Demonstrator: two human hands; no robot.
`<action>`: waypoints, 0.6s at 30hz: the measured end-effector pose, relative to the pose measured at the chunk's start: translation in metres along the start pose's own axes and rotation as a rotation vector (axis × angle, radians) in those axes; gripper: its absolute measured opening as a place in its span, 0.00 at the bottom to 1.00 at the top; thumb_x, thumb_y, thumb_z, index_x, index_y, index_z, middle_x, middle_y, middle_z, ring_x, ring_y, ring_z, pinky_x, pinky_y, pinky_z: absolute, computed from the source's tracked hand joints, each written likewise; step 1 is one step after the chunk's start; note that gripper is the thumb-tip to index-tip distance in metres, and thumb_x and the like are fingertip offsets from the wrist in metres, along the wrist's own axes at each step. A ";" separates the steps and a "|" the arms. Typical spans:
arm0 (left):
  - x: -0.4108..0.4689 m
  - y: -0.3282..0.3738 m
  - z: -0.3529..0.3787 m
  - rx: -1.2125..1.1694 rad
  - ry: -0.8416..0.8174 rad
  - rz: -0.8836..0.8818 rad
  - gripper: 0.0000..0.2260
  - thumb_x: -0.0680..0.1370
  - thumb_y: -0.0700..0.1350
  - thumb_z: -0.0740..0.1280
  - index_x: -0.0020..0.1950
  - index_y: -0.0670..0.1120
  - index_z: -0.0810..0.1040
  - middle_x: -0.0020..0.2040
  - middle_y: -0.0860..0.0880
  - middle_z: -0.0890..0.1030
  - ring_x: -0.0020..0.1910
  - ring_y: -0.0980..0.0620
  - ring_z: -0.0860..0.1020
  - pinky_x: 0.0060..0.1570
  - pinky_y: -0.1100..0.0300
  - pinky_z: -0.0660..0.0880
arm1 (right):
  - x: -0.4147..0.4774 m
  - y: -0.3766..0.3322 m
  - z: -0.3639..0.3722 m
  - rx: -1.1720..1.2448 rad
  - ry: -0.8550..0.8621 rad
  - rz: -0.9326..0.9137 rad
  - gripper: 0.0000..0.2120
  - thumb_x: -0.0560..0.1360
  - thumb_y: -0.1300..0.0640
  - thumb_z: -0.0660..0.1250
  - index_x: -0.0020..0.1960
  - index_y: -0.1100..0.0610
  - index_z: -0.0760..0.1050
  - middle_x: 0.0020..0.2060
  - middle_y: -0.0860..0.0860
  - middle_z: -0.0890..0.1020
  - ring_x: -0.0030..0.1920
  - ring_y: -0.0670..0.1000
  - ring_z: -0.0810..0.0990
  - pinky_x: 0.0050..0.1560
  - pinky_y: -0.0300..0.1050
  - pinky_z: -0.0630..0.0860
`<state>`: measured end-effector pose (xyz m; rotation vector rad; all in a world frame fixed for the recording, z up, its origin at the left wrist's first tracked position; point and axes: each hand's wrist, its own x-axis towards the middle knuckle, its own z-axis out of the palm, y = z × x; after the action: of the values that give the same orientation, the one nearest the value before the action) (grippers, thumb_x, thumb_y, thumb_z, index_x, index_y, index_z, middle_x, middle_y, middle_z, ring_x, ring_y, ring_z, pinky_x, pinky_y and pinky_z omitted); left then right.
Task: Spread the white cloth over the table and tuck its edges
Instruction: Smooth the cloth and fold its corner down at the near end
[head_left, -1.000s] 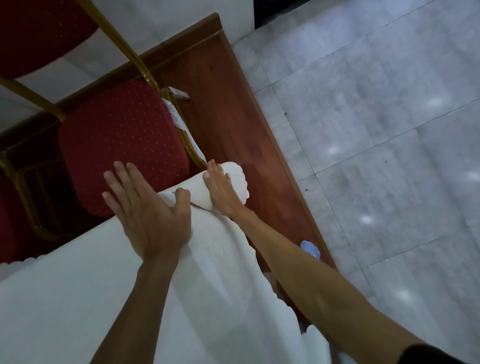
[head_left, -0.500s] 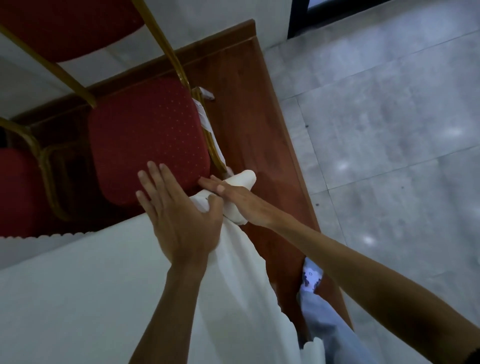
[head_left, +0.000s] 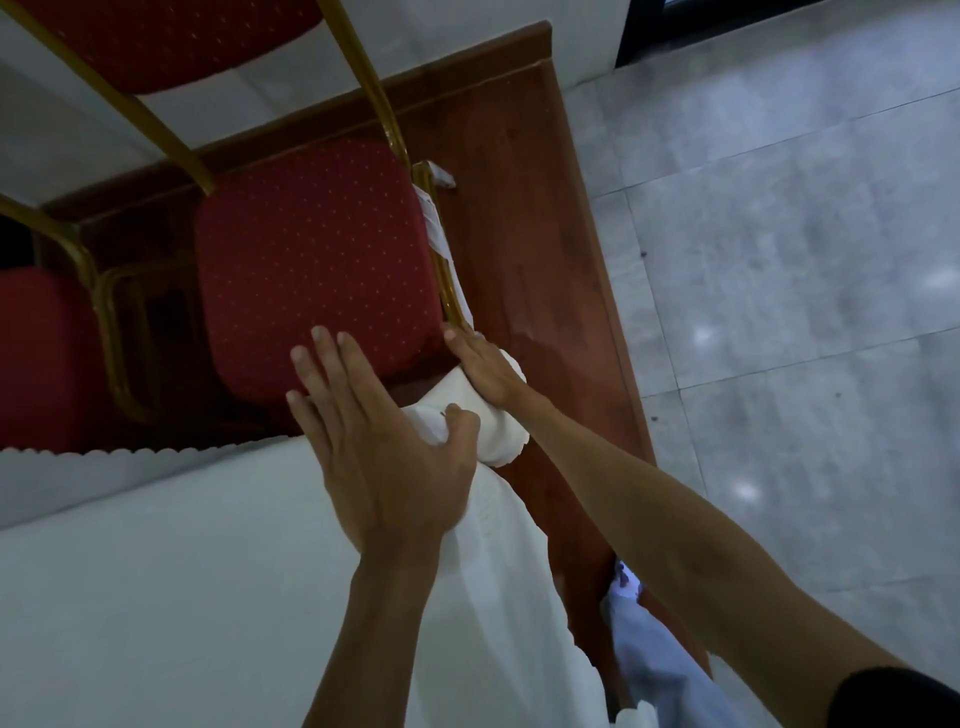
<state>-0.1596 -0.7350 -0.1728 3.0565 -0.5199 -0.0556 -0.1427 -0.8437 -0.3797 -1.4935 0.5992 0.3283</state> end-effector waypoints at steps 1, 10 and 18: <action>0.000 0.000 0.000 -0.002 0.004 0.000 0.46 0.71 0.61 0.64 0.82 0.40 0.51 0.83 0.42 0.51 0.82 0.44 0.47 0.80 0.44 0.47 | 0.008 0.005 0.002 -0.013 0.010 0.011 0.27 0.86 0.39 0.48 0.79 0.50 0.65 0.80 0.52 0.65 0.81 0.53 0.56 0.77 0.46 0.47; 0.000 -0.003 0.000 -0.004 -0.015 0.019 0.45 0.72 0.61 0.62 0.82 0.41 0.52 0.83 0.43 0.52 0.82 0.45 0.47 0.80 0.45 0.47 | 0.007 0.014 -0.004 0.045 0.342 0.132 0.20 0.84 0.48 0.59 0.69 0.58 0.75 0.58 0.49 0.81 0.58 0.48 0.78 0.65 0.51 0.74; -0.001 -0.001 -0.004 -0.021 -0.021 0.031 0.42 0.73 0.60 0.60 0.81 0.40 0.53 0.82 0.43 0.54 0.82 0.45 0.48 0.80 0.45 0.48 | -0.169 -0.038 0.017 0.290 0.137 -0.172 0.21 0.85 0.46 0.52 0.77 0.44 0.66 0.78 0.44 0.67 0.80 0.43 0.61 0.82 0.52 0.54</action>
<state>-0.1598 -0.7334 -0.1691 3.0297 -0.5636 -0.0925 -0.2560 -0.8030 -0.2546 -1.2825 0.5945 0.0039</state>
